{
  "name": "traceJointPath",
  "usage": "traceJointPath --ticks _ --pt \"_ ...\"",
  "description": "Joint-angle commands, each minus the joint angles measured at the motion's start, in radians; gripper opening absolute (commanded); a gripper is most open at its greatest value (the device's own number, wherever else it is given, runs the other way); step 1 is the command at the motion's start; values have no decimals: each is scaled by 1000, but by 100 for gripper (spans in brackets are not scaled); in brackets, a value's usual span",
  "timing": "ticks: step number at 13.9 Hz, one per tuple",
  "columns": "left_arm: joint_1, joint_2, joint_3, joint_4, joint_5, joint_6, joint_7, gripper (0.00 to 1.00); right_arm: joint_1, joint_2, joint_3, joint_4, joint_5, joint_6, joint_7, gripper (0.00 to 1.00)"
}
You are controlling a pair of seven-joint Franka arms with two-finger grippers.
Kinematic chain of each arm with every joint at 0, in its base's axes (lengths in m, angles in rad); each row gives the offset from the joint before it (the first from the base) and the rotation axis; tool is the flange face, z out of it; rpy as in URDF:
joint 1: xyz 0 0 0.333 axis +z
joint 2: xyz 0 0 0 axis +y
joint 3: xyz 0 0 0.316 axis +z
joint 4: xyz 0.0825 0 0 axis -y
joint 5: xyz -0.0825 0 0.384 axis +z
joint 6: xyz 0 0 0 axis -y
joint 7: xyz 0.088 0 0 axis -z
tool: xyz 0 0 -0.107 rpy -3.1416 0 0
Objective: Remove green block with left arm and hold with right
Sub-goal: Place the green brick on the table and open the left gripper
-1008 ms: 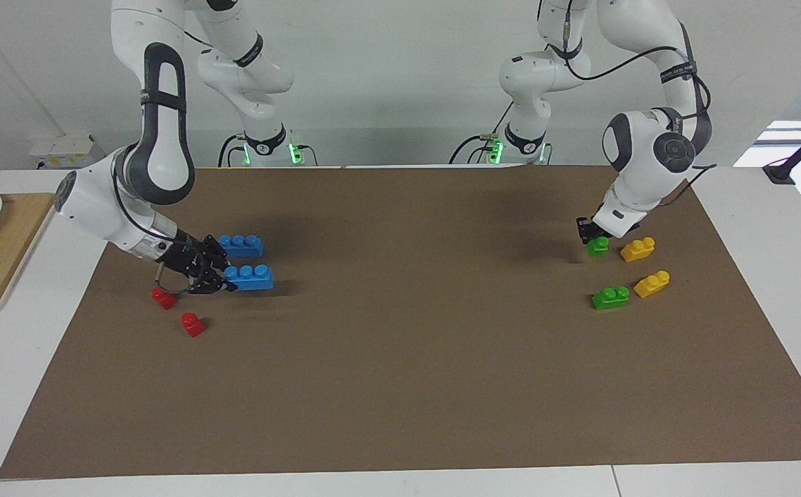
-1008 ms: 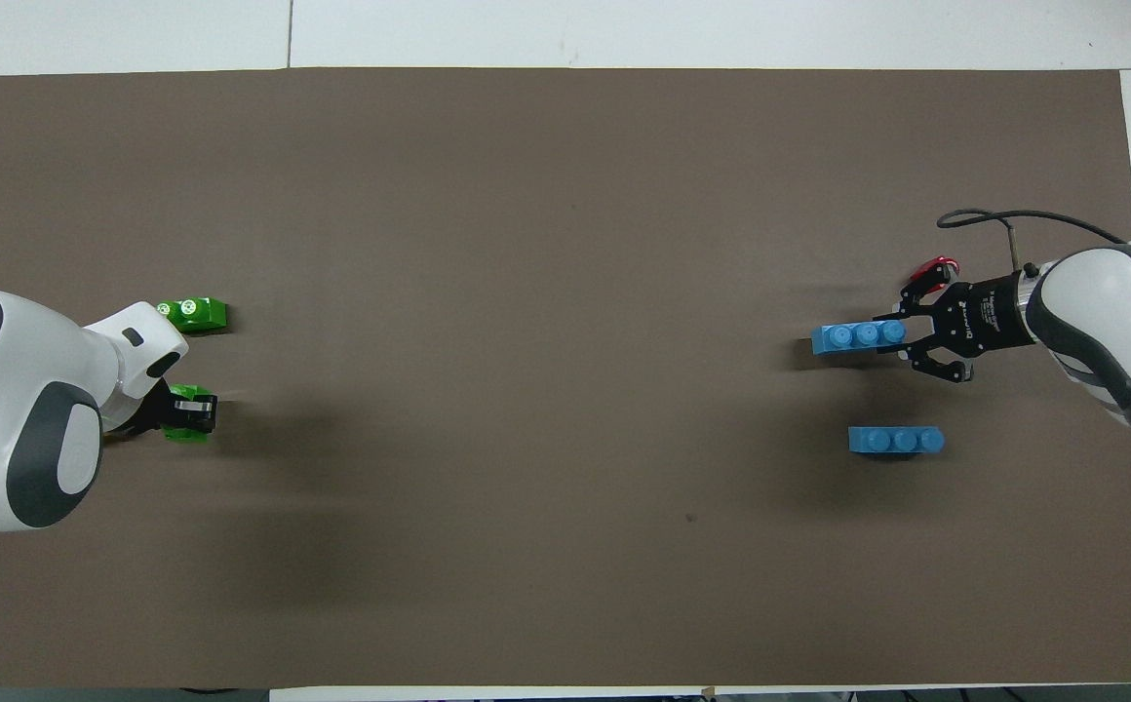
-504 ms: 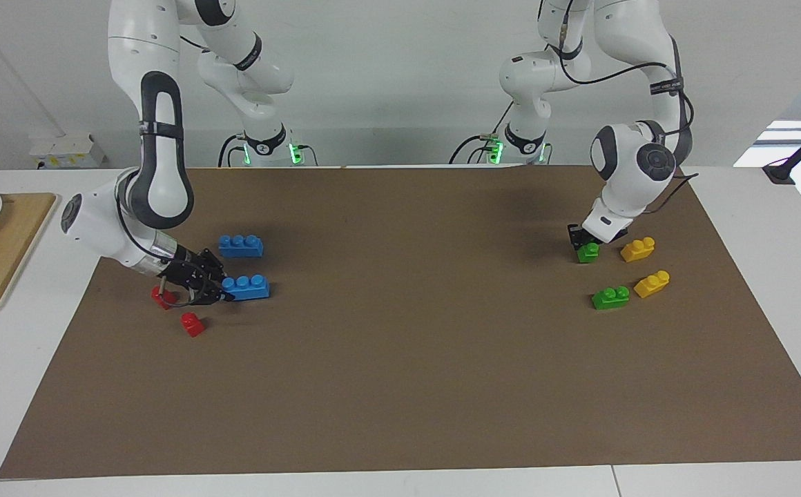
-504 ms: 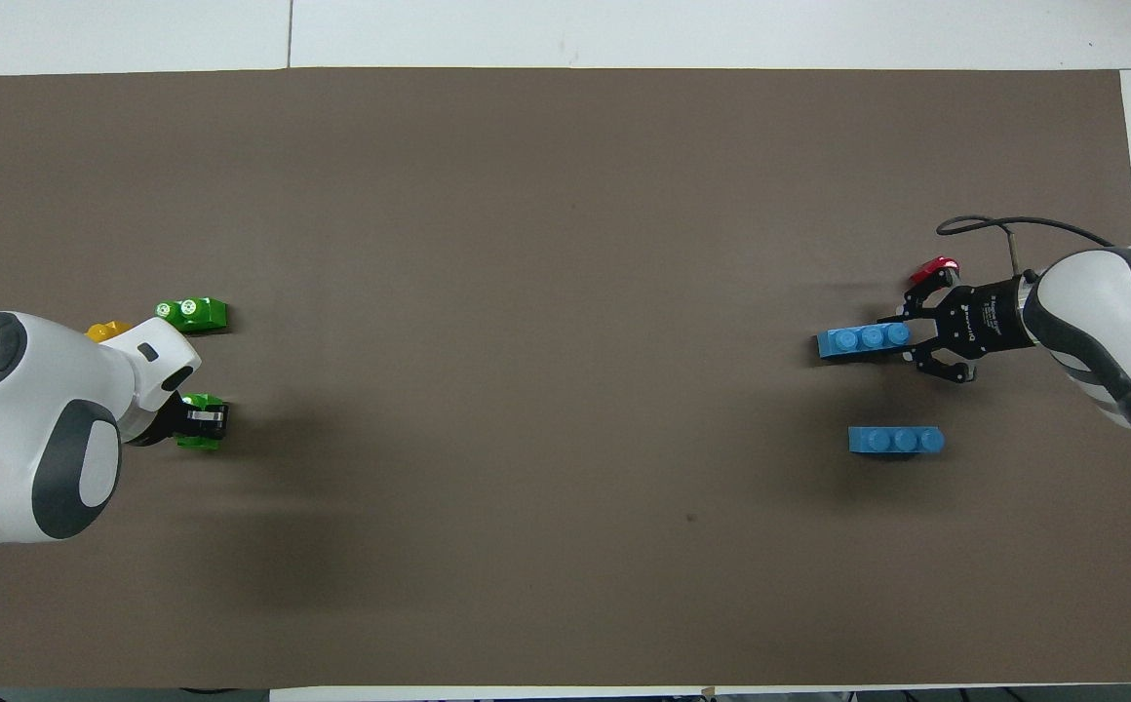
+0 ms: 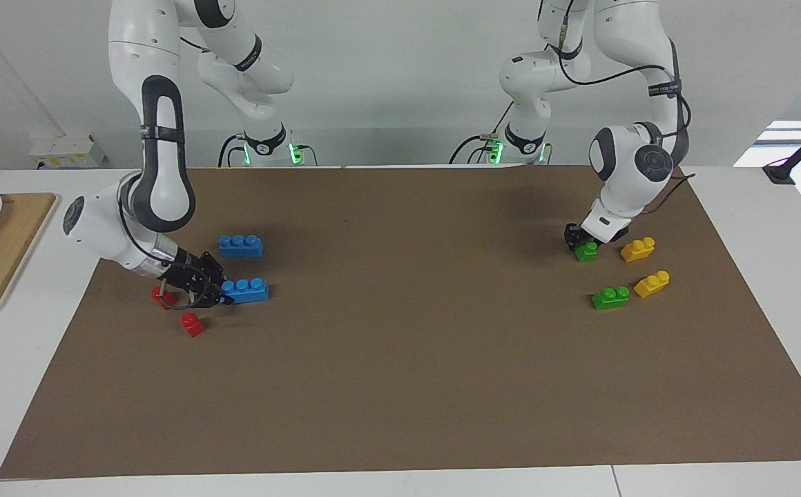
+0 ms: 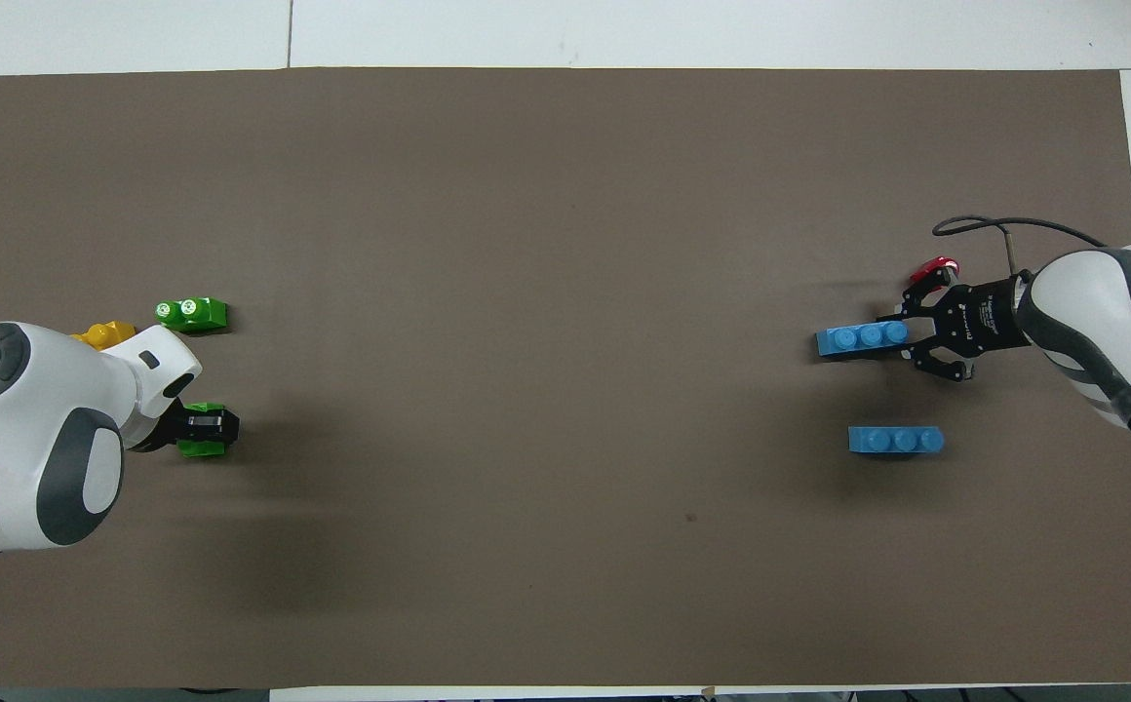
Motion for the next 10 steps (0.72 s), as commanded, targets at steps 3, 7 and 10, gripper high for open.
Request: traceJointPath --ticks 3,7,10 --pt "0 -17 -10 48 15 -46 -48 100 -5 5 11 -7 -3 29 -128 2" --pt "0 -38 -12 179 13 -227 -47 100 -4 7 11 4 -14 22 -133 68" --pt "-2 -40 -13 262 13 -326 -48 100 -4 1 11 25 -14 3 -122 80"
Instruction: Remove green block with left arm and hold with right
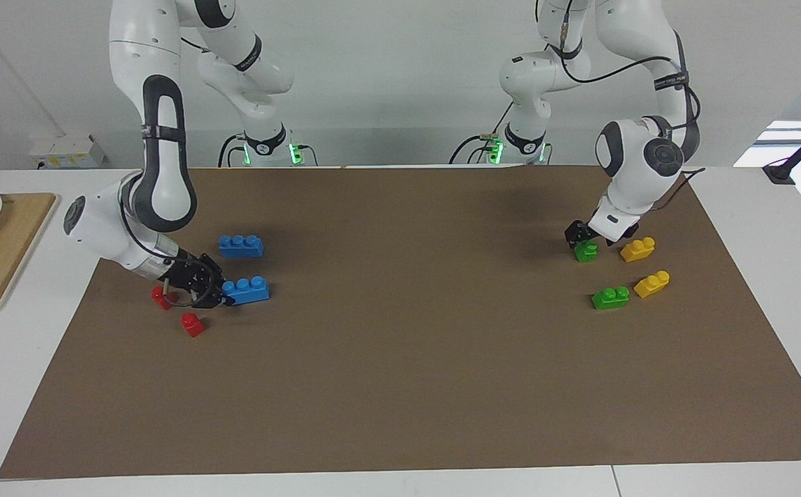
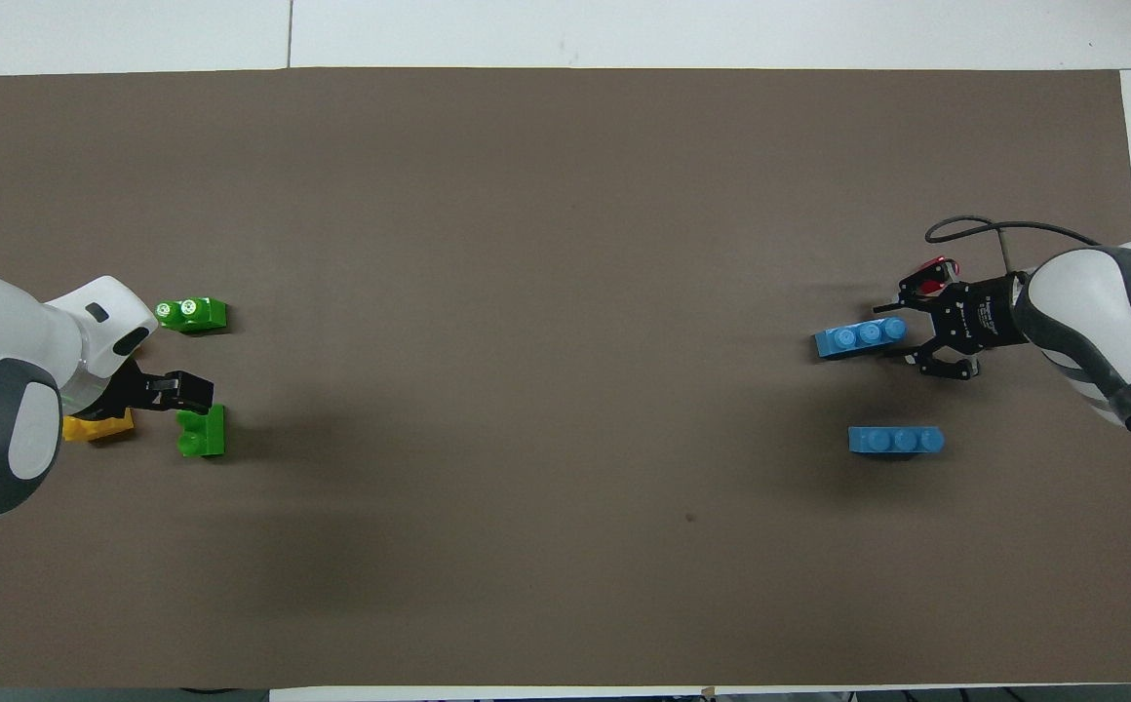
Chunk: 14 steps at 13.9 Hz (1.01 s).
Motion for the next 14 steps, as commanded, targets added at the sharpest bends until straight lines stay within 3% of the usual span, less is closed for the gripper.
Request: traceJointPath --ticks 1,7,11,14 --pt "-1 -2 -5 87 13 -106 -21 100 -3 -8 6 23 -14 -23 0 80" --pt "-15 -87 -3 204 9 -223 -26 100 -5 -84 3 56 -44 -123 97 85" --pt "-18 -18 -5 405 -47 -411 -29 100 -2 -137 3 95 -115 -193 161 86" --pt "-38 2 -5 459 -47 -442 -32 100 1 -157 6 151 -169 -240 161 86"
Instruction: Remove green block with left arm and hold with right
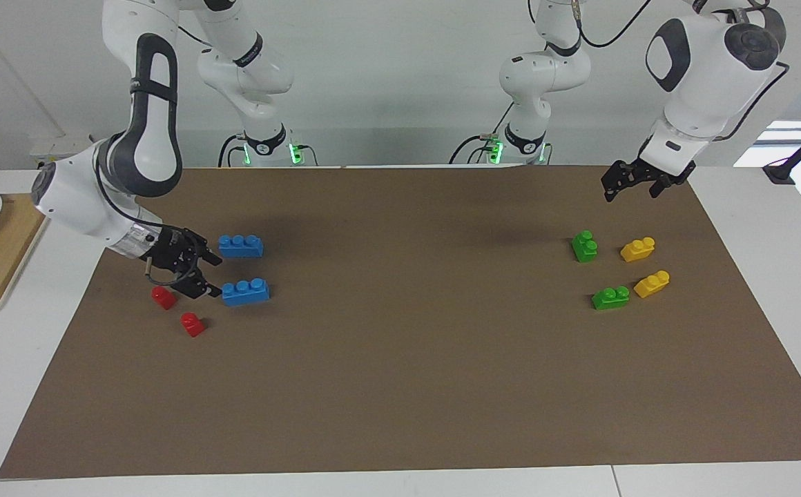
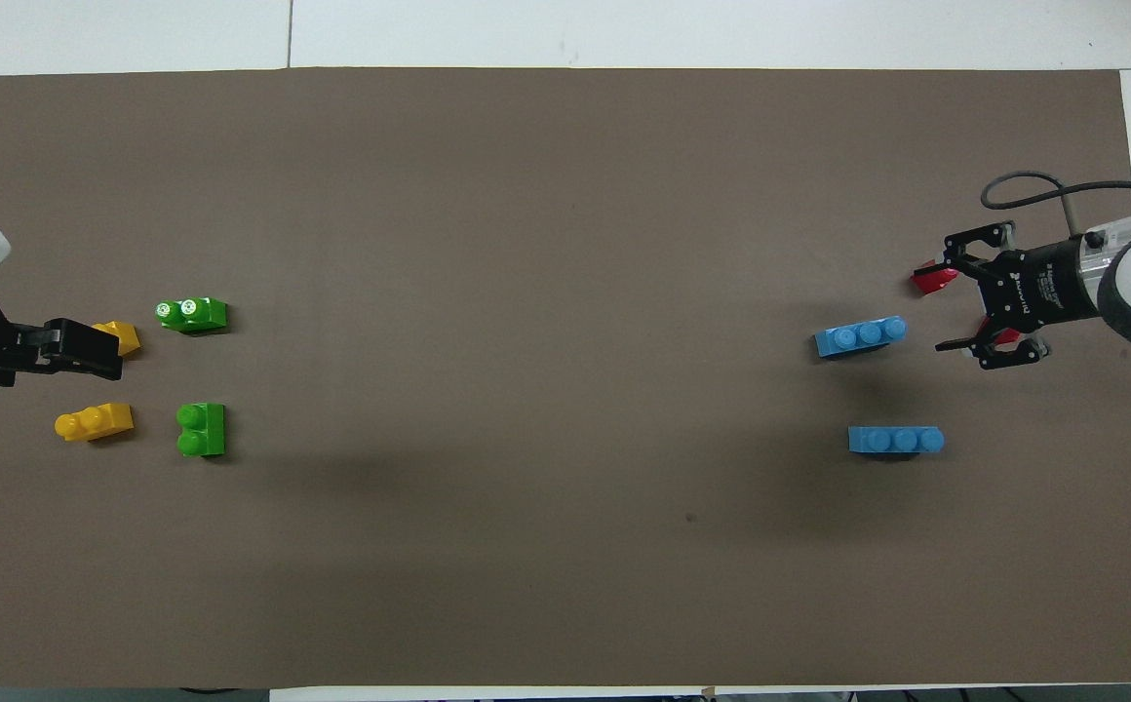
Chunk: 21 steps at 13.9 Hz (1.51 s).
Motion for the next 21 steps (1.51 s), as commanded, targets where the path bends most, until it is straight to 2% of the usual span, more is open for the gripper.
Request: traceJointPath --ticks 1,3,7,9,11,13,16,21 --pt "-23 54 4 82 -9 -48 -23 100 0 -18 11 57 -66 -58 24 86" --pt "-58 76 21 105 -11 -59 -23 100 23 -22 16 116 -123 -110 22 86" --pt "-187 88 151 139 -25 -90 -23 100 99 -75 16 198 -210 -205 10 86" --pt "-187 85 152 129 -26 -79 -23 100 139 -107 17 222 -259 -224 -28 91" --pt "-187 82 153 129 -25 -90 -24 100 162 -120 17 253 -301 -262 -94 91" --pt "-185 71 152 115 -25 -88 -23 100 167 -121 17 285 -332 -296 -213 93" --pt "-173 60 152 130 -22 -90 -23 100 170 -135 17 298 -399 -311 -516 96" --pt "-174 51 129 139 -16 -81 -23 100 186 -164 20 311 -500 -317 -734 97"
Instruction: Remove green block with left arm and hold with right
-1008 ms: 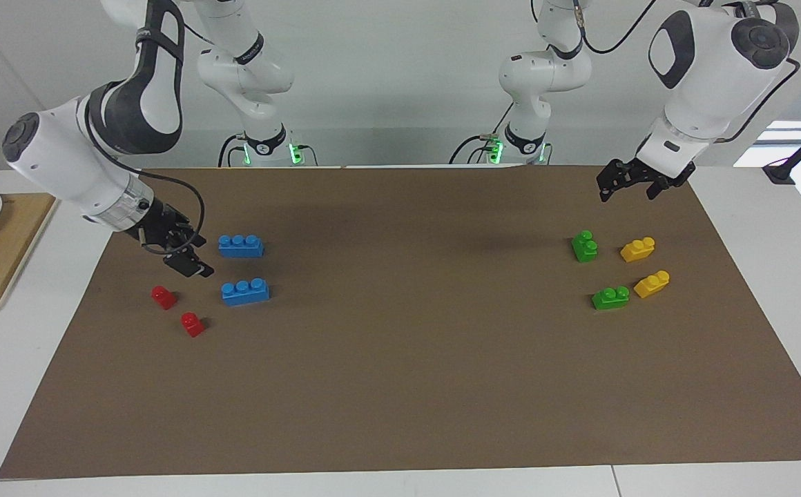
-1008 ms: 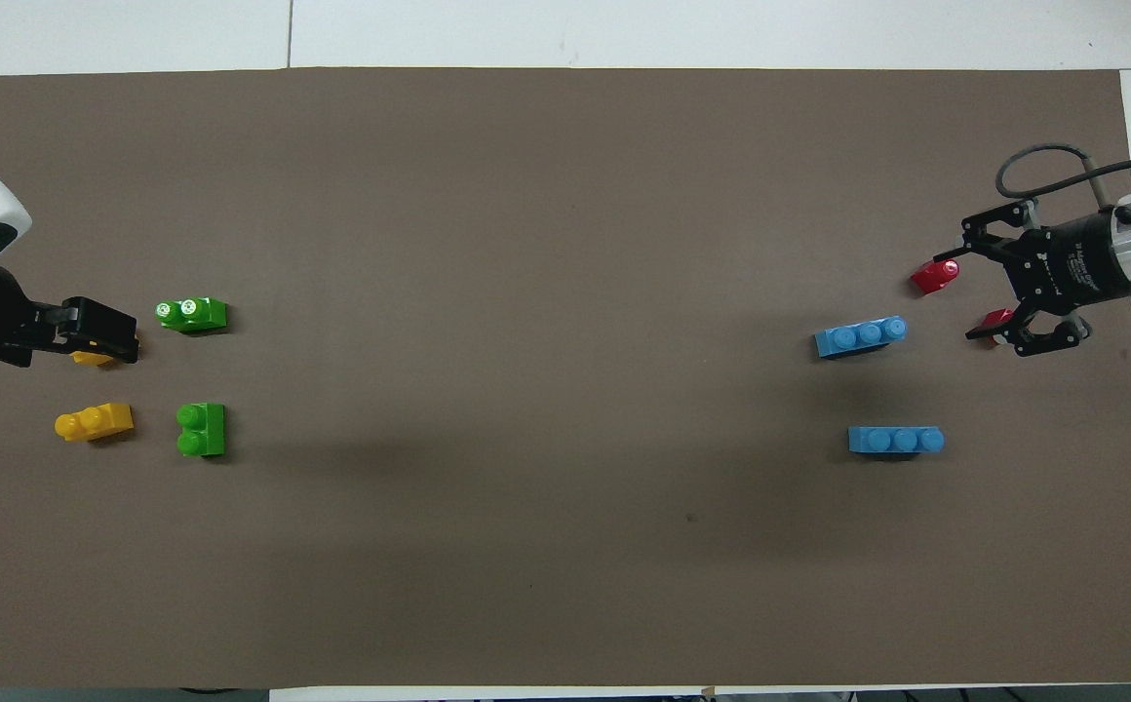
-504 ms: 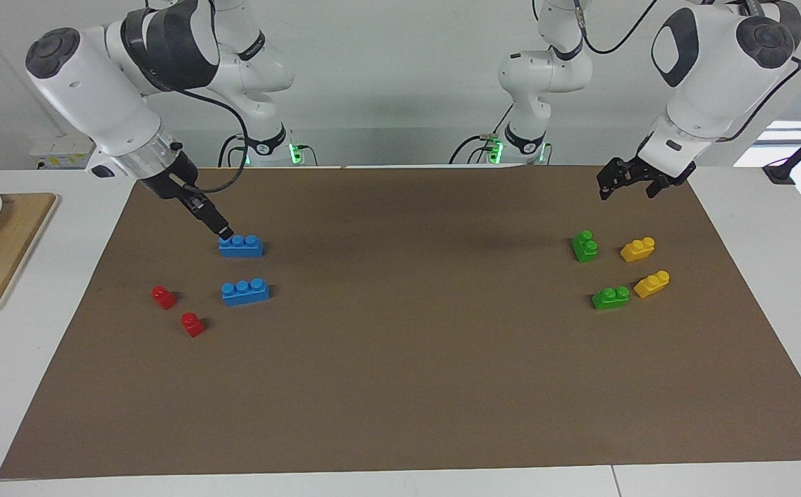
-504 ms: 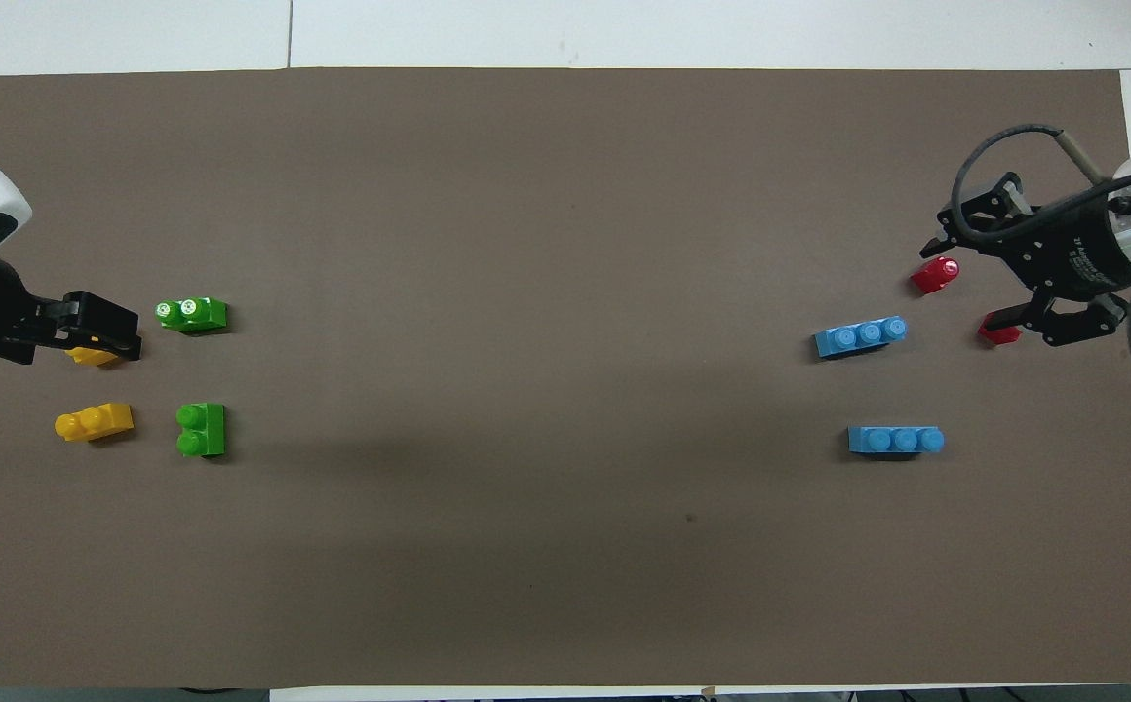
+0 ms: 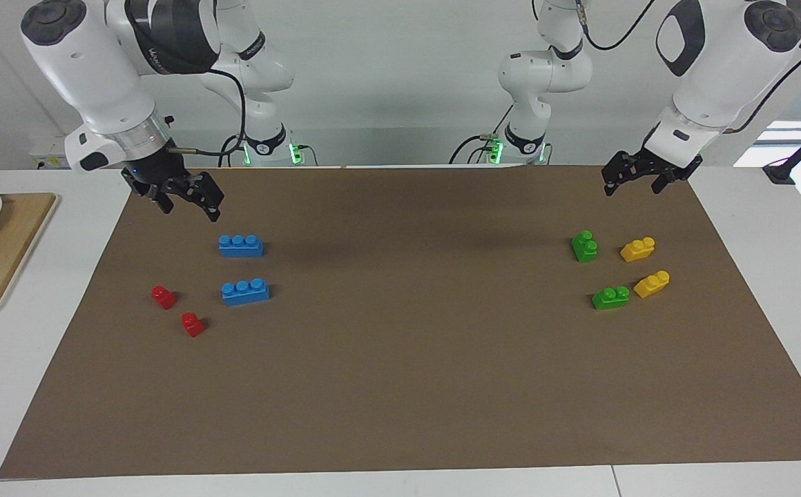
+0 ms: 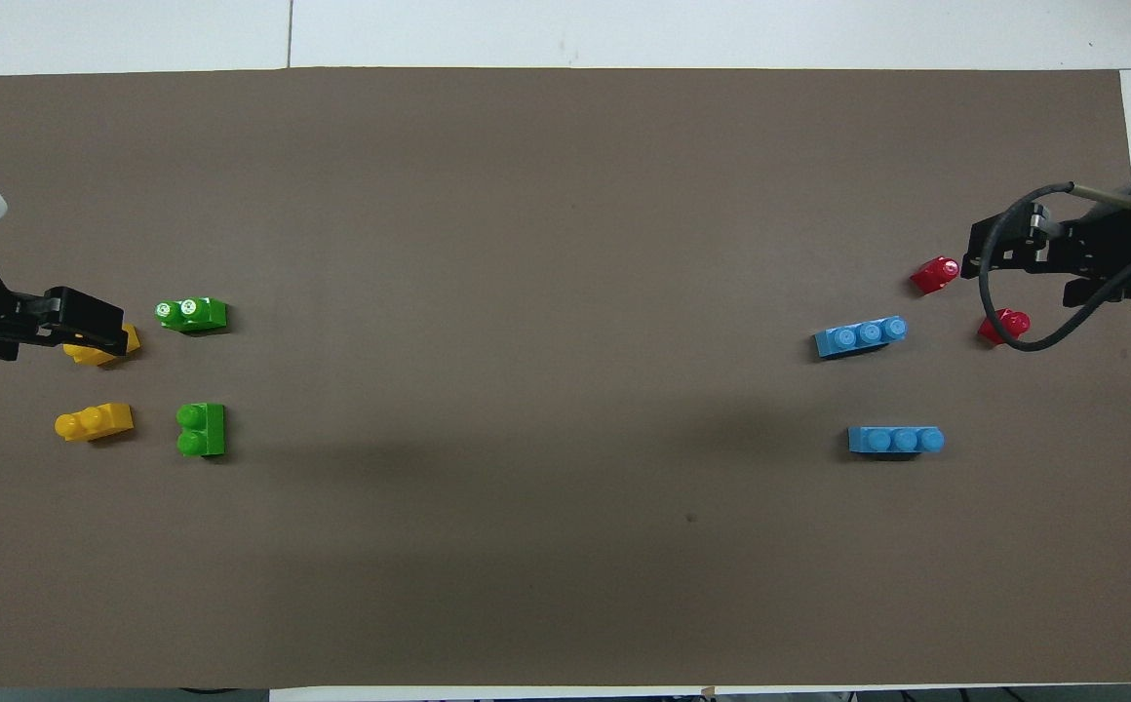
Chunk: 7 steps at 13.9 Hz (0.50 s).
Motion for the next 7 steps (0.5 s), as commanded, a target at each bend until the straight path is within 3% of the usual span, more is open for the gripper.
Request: traceJointPath --ticks 1,7 --pt "-8 -6 -6 13 -3 -6 -12 100 4 -21 2 9 -43 -14 -96 97" --pt "-9 -18 -7 -2 -5 -3 -12 100 -9 -21 -1 8 -83 33 -198 97"
